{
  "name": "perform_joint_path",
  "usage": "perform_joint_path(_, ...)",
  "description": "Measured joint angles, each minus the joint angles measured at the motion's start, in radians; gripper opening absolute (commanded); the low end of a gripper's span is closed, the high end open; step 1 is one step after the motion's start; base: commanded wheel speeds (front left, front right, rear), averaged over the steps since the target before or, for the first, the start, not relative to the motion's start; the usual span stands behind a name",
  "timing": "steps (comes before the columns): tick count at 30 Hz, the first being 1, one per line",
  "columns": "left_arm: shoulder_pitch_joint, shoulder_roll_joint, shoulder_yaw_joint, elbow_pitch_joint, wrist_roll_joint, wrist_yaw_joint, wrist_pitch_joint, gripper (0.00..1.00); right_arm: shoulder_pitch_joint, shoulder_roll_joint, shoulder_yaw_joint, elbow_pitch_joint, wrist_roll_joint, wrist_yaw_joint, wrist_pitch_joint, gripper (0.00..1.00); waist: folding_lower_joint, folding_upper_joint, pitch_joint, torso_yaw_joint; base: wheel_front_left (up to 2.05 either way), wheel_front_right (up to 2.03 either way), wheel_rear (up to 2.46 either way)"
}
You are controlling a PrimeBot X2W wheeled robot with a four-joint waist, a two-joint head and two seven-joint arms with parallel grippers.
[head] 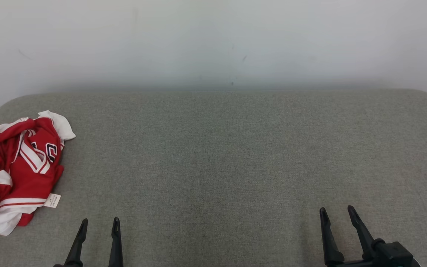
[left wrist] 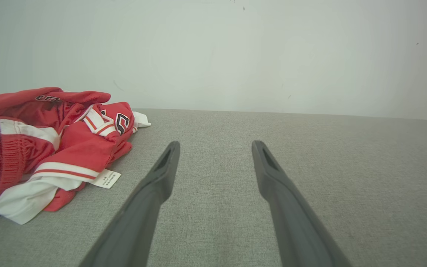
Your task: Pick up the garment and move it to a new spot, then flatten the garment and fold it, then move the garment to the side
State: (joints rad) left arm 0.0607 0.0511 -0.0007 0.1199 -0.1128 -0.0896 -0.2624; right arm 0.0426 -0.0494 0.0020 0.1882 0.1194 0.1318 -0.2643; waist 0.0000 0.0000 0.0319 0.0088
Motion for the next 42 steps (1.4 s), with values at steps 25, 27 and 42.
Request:
perform_joint_path(25, 0.000, 0.000, 0.006, 0.011, -0.009, -0.005, 0.000, 1.00, 0.001, 0.000, -0.003, 0.012, 0.011, 0.000, 0.000, 1.00, 0.0000, 0.0000, -0.004, 0.005, 0.00, 0.00, 0.00)
perform_joint_path(27, 0.000, 0.000, 0.006, 0.012, -0.010, -0.006, 0.000, 1.00, 0.002, 0.000, -0.003, 0.012, 0.011, 0.000, 0.000, 1.00, 0.0000, 0.0000, -0.005, 0.010, 0.00, 0.00, 0.00)
perform_joint_path(42, -0.002, 0.000, 0.007, 0.022, -0.013, 0.003, 0.000, 1.00, 0.018, 0.000, 0.002, 0.018, 0.021, 0.000, 0.000, 1.00, 0.0000, 0.0000, -0.005, 0.111, 0.00, 0.00, 0.00)
